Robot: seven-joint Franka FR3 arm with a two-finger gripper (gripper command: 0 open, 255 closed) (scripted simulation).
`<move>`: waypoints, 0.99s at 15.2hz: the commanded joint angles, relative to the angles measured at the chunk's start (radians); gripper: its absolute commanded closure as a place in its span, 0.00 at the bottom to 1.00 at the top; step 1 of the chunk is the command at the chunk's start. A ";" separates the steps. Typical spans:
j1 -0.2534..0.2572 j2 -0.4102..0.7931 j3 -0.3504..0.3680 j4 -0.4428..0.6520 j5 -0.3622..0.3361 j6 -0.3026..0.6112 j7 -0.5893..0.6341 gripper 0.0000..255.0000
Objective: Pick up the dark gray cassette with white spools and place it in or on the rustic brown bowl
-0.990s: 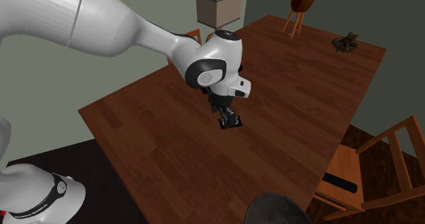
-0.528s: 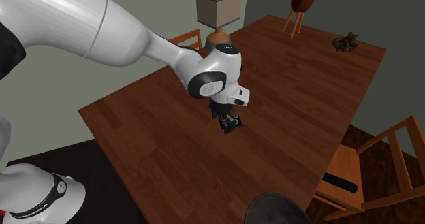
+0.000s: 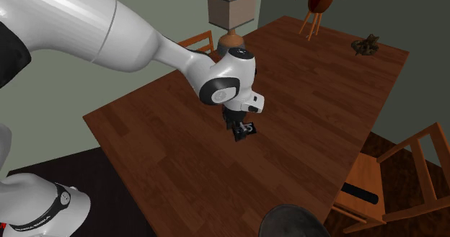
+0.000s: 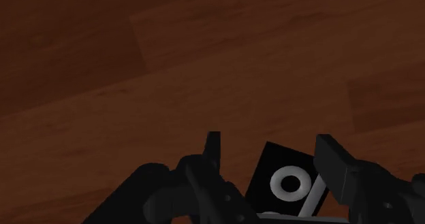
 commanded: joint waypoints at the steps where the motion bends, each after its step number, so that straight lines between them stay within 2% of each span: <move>1: 0.000 0.000 0.000 0.000 0.000 0.000 0.000 1.00; 9: 0.000 0.000 0.000 0.000 0.000 0.000 0.000 1.00; 10: 0.000 0.000 0.000 0.000 0.000 0.000 0.000 0.00; 15: 0.035 0.147 -0.006 0.247 0.032 -0.063 0.122 0.00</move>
